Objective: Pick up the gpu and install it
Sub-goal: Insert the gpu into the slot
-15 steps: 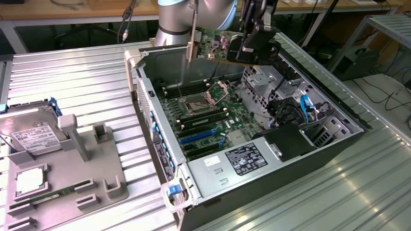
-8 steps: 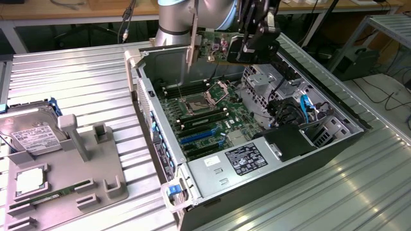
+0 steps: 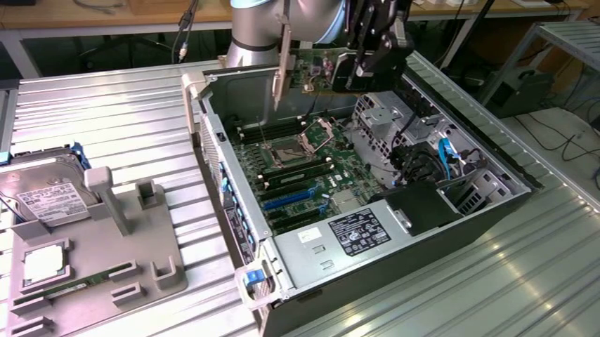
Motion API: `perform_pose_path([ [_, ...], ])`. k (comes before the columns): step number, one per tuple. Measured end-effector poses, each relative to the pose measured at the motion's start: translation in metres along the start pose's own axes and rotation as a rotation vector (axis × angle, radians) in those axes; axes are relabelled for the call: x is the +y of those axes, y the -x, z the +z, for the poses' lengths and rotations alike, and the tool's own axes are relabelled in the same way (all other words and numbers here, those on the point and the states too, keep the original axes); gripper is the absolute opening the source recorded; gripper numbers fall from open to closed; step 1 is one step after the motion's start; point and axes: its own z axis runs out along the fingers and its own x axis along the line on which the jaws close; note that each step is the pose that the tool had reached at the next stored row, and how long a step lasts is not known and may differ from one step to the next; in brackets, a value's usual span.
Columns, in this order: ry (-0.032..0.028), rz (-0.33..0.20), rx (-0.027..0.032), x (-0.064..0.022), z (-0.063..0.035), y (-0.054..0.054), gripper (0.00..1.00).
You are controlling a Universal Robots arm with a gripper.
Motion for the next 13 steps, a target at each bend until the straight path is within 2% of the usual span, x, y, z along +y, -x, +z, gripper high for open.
perform_pose_path([
  [3,0.0026,-0.038,0.0002,0.0000,0.0000,0.0000,0.28],
  [13,0.0073,-0.108,0.0005,0.0000,0.0001,0.0000,0.28],
])
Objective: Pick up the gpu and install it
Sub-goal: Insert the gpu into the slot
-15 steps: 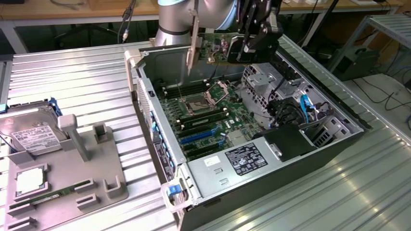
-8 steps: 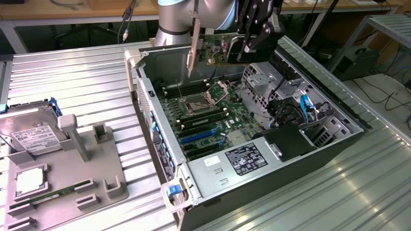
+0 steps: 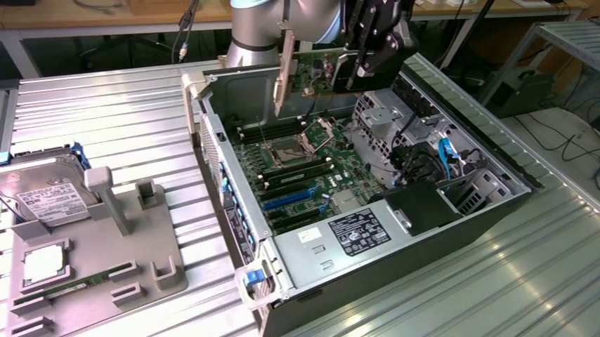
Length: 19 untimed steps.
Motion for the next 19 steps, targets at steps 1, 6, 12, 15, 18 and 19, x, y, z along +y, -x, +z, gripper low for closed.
perform_pose_path([
  [1,0.0003,-0.006,0.0000,0.0000,0.0001,0.0000,0.28],
  [6,0.0018,-0.030,0.0002,0.0000,0.0003,0.0000,0.28],
  [12,0.0003,-0.043,0.0001,-0.0001,0.0006,0.0000,0.28],
  [15,0.0014,-0.063,0.0000,0.0000,0.0011,-0.0001,0.28],
  [18,0.0045,-0.107,0.0001,0.0000,0.0020,0.0000,0.28],
  [19,0.0047,-0.112,0.0002,0.0000,0.0024,0.0000,0.28],
])
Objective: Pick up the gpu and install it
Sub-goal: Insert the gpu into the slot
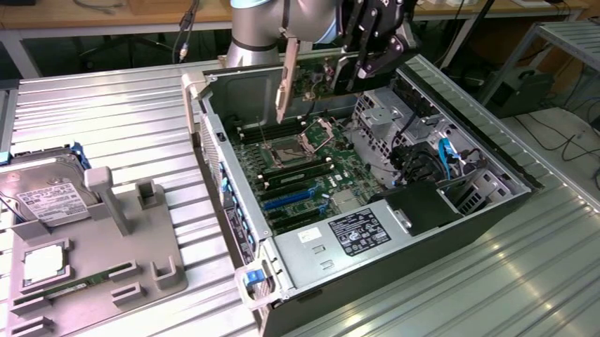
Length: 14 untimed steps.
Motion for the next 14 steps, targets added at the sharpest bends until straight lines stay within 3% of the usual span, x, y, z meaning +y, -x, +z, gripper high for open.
perform_pose_path([
  [5,-0.0010,-0.021,-0.0001,0.0000,0.0045,0.000,0.28],
  [10,0.0004,-0.040,-0.0001,0.0000,0.0161,-0.001,0.28],
  [14,0.0019,-0.058,0.0047,-0.0001,0.0192,-0.001,0.28],
])
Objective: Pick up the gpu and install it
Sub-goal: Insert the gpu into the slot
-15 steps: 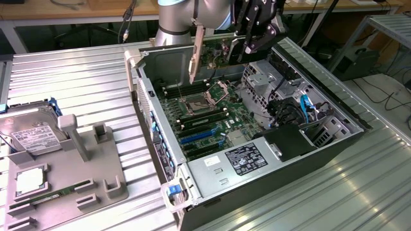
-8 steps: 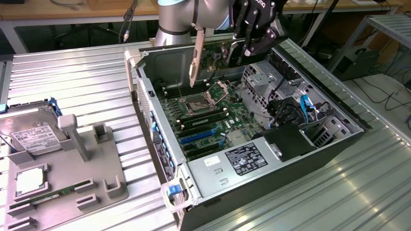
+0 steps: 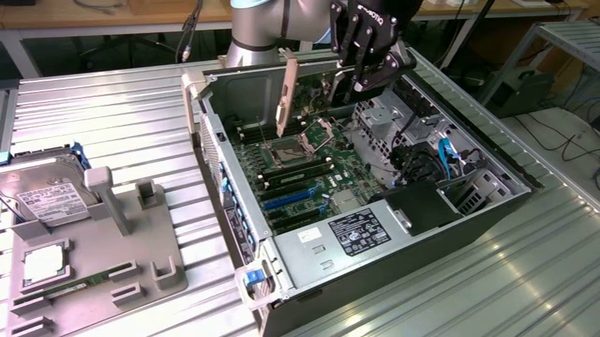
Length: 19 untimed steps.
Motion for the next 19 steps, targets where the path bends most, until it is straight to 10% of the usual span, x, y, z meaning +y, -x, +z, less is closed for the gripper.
perform_pose_path([
  [15,0.0020,-0.030,0.0002,0.0004,0.0138,-0.001,0.28],
  [19,-0.0033,0.053,0.0002,0.0004,0.0212,-0.001,0.28],
])
